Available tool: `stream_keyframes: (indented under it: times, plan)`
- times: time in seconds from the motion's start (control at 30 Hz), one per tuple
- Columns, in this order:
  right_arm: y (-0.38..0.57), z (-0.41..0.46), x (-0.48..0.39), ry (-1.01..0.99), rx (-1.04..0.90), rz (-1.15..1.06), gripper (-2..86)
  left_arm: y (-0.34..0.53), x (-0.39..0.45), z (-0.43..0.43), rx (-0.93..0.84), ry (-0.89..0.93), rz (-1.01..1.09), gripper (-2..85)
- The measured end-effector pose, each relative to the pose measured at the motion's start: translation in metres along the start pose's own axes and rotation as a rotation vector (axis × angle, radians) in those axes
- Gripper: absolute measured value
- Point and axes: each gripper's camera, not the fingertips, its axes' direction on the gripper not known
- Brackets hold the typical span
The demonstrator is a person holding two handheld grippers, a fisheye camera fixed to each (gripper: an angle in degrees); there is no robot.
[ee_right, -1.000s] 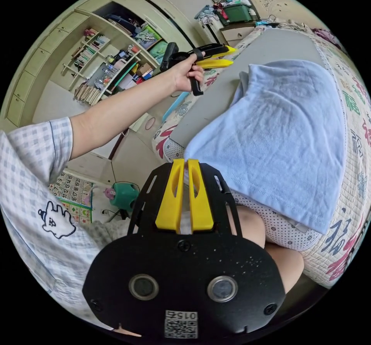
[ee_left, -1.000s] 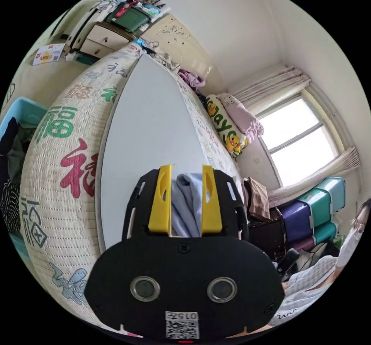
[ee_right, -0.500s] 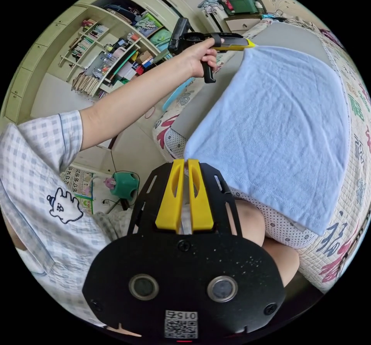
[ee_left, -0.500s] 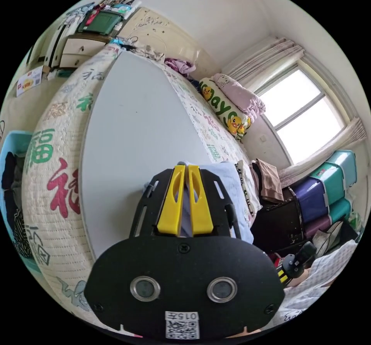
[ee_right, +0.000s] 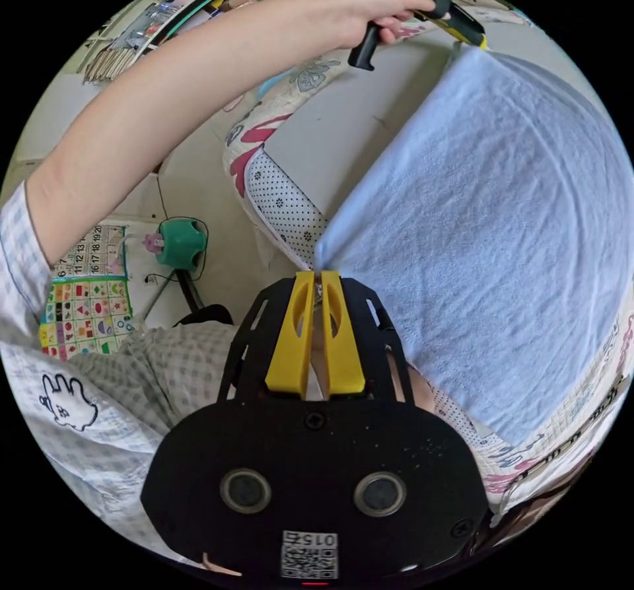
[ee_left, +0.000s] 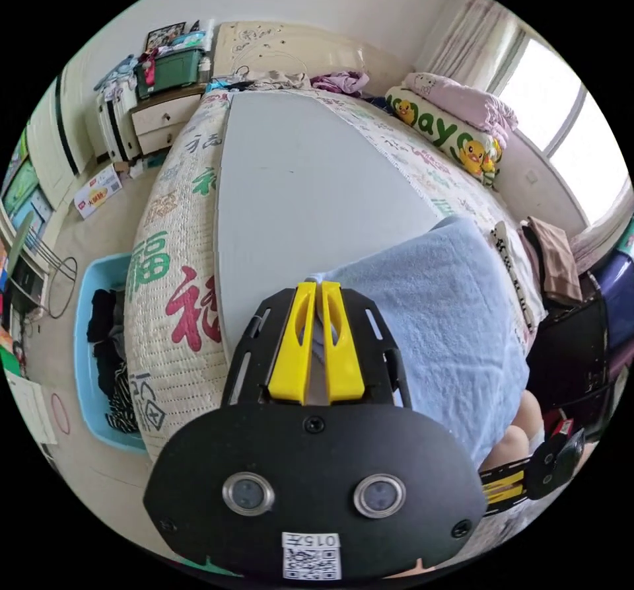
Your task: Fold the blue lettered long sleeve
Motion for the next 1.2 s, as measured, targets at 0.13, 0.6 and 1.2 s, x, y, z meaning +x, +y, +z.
stream_keyframes:
  times: [0.13, 0.6, 1.2]
  plan:
    - [-0.006, 0.013, 0.028, -0.13, -0.008, 0.045, 1.3, 0.004, 0.014, 0.005, -0.029, -0.061, 0.054, -0.1]
    - [0.152, -0.011, 0.056, -0.222, 0.384, 0.058, 4.6, 0.108, 0.022, -0.084, 0.083, 0.137, 0.041, 1.9]
    - [0.305, 0.152, 0.212, -0.007, 0.44, 0.618, 0.1, 0.239, 0.029, -0.055, -0.09, 0.331, -0.025, 1.6]
